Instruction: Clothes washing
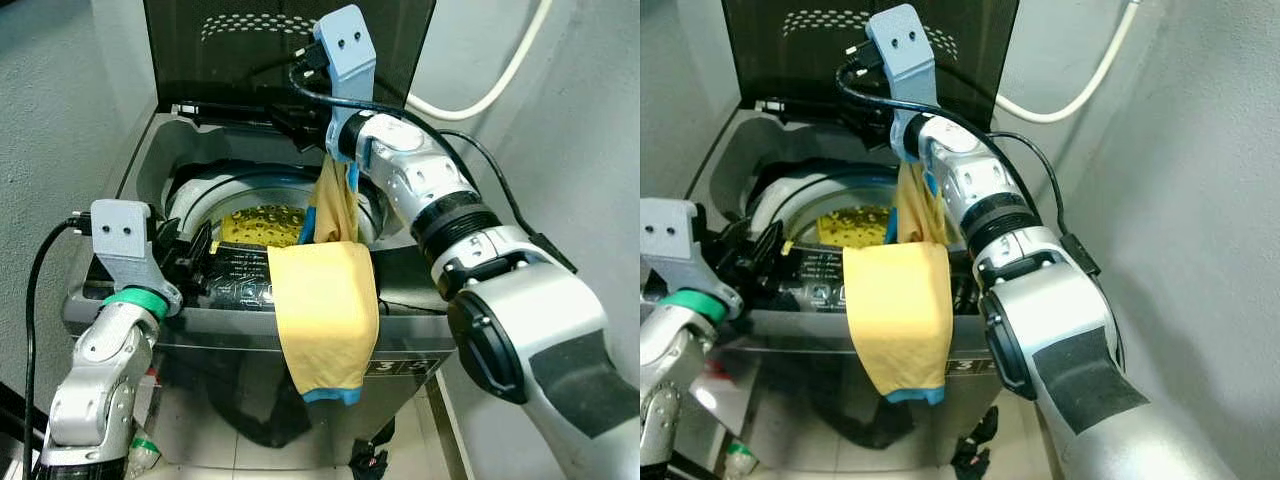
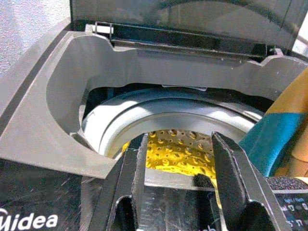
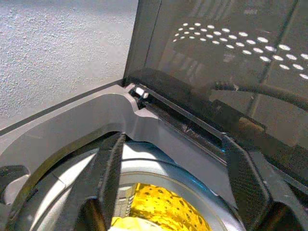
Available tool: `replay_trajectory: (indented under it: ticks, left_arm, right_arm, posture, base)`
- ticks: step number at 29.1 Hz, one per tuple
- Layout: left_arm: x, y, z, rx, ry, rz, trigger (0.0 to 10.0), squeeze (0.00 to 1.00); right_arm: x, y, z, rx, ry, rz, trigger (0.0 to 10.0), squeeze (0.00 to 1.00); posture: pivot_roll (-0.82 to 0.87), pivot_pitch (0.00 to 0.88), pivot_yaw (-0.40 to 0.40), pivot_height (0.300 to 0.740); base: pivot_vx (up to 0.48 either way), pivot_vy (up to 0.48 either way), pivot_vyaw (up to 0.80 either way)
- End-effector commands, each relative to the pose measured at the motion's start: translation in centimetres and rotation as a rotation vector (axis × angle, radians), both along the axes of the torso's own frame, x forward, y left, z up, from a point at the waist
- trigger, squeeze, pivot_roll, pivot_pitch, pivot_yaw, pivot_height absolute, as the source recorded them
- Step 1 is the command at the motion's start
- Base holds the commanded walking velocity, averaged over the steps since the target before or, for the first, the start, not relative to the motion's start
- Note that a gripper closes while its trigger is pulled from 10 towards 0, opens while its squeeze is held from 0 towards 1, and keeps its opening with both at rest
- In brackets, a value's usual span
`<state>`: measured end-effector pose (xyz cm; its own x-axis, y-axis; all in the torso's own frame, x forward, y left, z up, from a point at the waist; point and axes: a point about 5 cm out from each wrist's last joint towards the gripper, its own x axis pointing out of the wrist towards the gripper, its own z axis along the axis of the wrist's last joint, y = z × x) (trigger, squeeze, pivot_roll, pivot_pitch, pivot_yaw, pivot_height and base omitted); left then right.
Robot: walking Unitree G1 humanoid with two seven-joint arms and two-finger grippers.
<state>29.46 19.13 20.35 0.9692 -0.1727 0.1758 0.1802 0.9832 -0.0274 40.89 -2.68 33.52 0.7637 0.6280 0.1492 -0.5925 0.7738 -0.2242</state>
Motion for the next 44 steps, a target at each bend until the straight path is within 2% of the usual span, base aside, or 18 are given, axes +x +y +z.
replay_trajectory:
  ticks: [1,2,3,4,5,6,7,20,29,30,31,32,34,35,41,42,44]
  left_arm:
    - [0.2,-0.3,-0.3,0.013,0.014,-0.022,10.0,0.00]
    - [0.2,-0.3,-0.3,0.013,0.014,-0.022,10.0,0.00]
    - [0.3,-0.3,-0.2,0.019,0.013,-0.027,10.0,0.00]
    - [0.4,-0.3,-0.1,0.023,0.013,-0.031,10.0,0.00]
    - [0.5,-0.3,0.0,0.026,0.012,-0.034,10.0,0.00]
    - [0.6,-0.3,0.1,0.027,0.011,-0.037,10.0,0.00]
    - [0.7,-0.3,0.2,0.028,0.009,-0.040,10.0,0.00]
    - [0.7,-0.3,0.2,0.032,0.014,-0.049,10.0,0.00]
    - [0.6,-0.3,0.0,0.030,0.020,-0.048,10.0,0.00]
    - [0.5,-0.3,0.0,0.030,0.021,-0.051,10.0,0.00]
    - [0.5,-0.3,0.0,0.030,0.021,-0.051,10.0,0.00]
    - [0.5,-0.5,0.0,0.034,0.026,-0.069,10.0,0.00]
    - [0.4,-0.8,-0.1,0.042,0.032,-0.094,10.0,0.00]
    - [0.4,-0.9,-0.1,0.043,0.033,-0.098,10.0,0.00]
    - [0.5,-0.9,0.0,0.041,0.030,-0.098,10.0,0.00]
    - [0.5,-0.9,0.0,0.041,0.030,-0.097,10.0,0.00]
    - [0.5,-0.9,0.0,0.041,0.030,-0.097,10.0,0.00]
  right_arm:
    - [0.4,-1.2,-0.3,-0.004,-0.016,-0.048,0.0,0.00]
    - [0.4,-1.2,-0.3,-0.004,-0.016,-0.048,0.0,0.00]
    - [0.4,-1.4,-0.1,-0.019,-0.047,-0.074,1.4,0.00]
    - [0.5,-1.5,0.0,-0.030,-0.069,-0.092,1.4,0.00]
    - [0.5,-1.7,0.2,-0.042,-0.090,-0.102,10.0,0.00]
    - [0.5,-1.7,0.2,-0.049,-0.102,-0.107,10.0,0.00]
    - [0.5,-1.9,0.2,-0.051,-0.099,-0.110,10.0,1.00]
    - [0.6,-2.2,0.2,-0.035,-0.094,-0.128,10.0,1.00]
    - [0.7,-2.1,0.0,-0.068,-0.105,-0.142,10.0,1.00]
    - [0.6,-1.8,-0.7,-0.127,-0.064,-0.094,10.0,0.00]
    - [0.6,-1.8,-0.7,-0.127,-0.064,-0.094,10.0,0.00]
    - [0.5,-1.4,-2.1,-0.198,0.044,0.002,0.0,0.00]
    - [0.2,-1.2,-3.5,-0.251,0.183,0.114,0.0,0.00]
    - [0.2,-1.2,-3.6,-0.252,0.205,0.128,0.0,0.00]
    - [0.3,-1.5,-3.1,-0.240,0.194,0.112,0.0,0.00]
    - [0.3,-1.6,-2.8,-0.242,0.177,0.089,10.0,0.00]
    - [0.4,-1.6,-2.6,-0.244,0.165,0.073,10.0,0.00]
  posture:
    - [0.08,0.000,-0.030,0.740]
    - [0.08,0.000,-0.030,0.740]
    - [0.09,0.000,-0.018,0.740]
    - [0.09,0.000,-0.018,0.740]
    - [0.09,0.000,-0.009,0.740]
    - [0.09,0.000,-0.009,0.740]
    - [0.09,0.000,-0.006,0.740]
    - [0.10,0.000,0.003,0.740]
    - [0.10,0.005,-0.004,0.740]
    - [0.10,0.005,-0.004,0.740]
    - [0.10,0.005,-0.004,0.740]
    - [0.10,0.006,0.004,0.740]
    - [0.10,0.008,0.005,0.740]
    - [0.10,0.008,0.005,0.740]
    - [0.10,0.008,0.003,0.740]
    - [0.10,0.008,0.003,0.740]
    - [0.10,0.008,0.003,0.740]
  base:
    - [0.000,0.000,0.00]
    - [0.000,0.000,0.00]
    - [0.000,0.000,0.00]
    - [0.000,0.000,0.00]
    - [0.000,0.000,0.00]
    - [0.000,0.000,0.00]
    - [0.000,0.000,0.00]
    - [0.000,0.000,0.00]
    - [0.000,0.000,0.00]
    - [0.000,0.000,0.00]
    - [0.000,0.000,0.00]
    - [0.000,0.000,0.00]
    - [0.000,0.000,0.00]
    - [0.000,0.000,0.00]
    - [0.000,0.000,0.00]
    - [0.000,0.000,0.00]
    - [0.000,0.000,0.00]
